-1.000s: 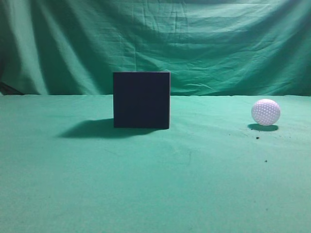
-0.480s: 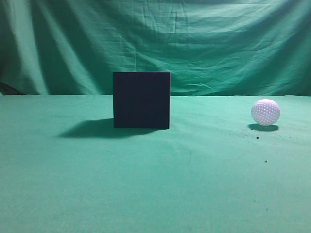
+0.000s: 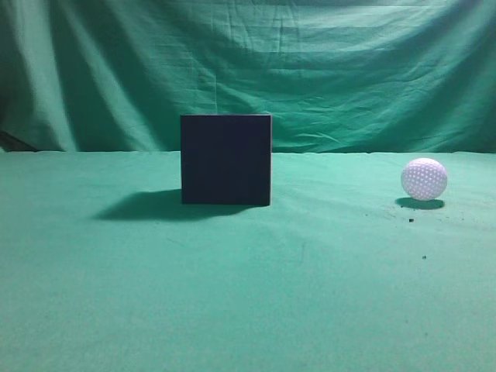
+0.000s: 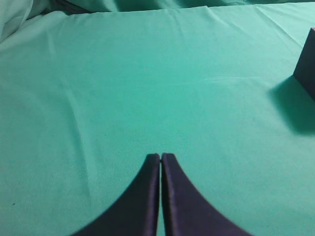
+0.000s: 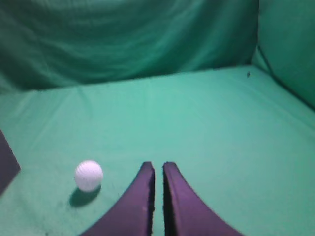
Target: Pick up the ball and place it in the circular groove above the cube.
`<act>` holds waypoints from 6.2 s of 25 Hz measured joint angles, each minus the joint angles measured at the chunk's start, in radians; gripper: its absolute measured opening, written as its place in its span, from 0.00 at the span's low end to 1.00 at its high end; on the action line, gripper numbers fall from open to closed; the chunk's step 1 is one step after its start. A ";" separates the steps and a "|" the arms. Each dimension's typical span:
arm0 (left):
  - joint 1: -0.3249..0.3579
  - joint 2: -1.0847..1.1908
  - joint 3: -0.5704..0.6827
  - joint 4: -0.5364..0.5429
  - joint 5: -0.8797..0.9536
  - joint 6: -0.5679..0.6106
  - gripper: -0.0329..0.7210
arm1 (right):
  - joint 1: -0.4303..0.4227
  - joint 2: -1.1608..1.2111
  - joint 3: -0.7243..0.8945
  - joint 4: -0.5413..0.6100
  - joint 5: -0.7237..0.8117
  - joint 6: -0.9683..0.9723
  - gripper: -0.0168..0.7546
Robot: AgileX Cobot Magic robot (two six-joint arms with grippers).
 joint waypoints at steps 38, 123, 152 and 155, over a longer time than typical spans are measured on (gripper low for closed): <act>0.000 0.000 0.000 0.000 0.000 0.000 0.04 | 0.138 0.941 -0.680 0.068 0.430 -0.249 0.02; 0.000 0.000 0.000 0.000 0.000 0.000 0.04 | 0.549 2.027 -1.743 0.267 0.700 -0.592 0.41; 0.000 0.000 0.000 0.000 0.000 0.000 0.04 | 0.549 1.945 -2.101 0.229 1.004 -0.298 0.02; 0.000 0.000 0.000 0.000 0.000 0.000 0.04 | 0.549 1.832 -2.052 0.229 1.004 -0.233 0.02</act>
